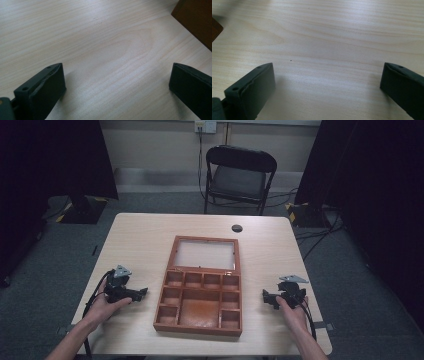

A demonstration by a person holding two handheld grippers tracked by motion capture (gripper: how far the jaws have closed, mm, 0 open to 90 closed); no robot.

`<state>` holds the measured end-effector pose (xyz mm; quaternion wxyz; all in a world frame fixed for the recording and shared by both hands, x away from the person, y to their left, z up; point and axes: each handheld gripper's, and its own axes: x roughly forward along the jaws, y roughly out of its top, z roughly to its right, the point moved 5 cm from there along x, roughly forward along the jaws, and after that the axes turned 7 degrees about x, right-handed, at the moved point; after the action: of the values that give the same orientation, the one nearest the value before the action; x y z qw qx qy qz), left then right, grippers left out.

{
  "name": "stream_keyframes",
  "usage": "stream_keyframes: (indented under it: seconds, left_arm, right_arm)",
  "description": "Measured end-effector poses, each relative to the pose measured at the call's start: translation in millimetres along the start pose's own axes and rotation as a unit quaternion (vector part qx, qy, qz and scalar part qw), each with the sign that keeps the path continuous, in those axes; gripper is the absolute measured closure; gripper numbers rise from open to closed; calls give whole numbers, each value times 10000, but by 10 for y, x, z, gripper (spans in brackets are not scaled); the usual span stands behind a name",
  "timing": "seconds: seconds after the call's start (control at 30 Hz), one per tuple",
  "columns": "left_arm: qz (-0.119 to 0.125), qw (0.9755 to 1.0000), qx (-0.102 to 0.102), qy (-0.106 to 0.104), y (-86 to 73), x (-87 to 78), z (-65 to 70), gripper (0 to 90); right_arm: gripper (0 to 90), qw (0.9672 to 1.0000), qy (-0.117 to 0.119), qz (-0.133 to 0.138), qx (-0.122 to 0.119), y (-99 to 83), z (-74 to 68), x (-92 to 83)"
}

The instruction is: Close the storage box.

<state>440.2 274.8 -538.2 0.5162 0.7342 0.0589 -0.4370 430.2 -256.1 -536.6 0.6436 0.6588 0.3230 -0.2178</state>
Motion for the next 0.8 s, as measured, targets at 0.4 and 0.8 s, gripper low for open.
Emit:
stream_keyframes:
  seconds: [0.4,0.8]
  left_arm:
    - [12,9998,-173,20,6,-73,-69,170]
    - [299,9991,-272,-140,223,-183,-11,200]
  right_arm:
    - [114,9998,-57,-149,121,-2,-4,-70]
    - [171,9996,235,68,105,158,-69,-166]
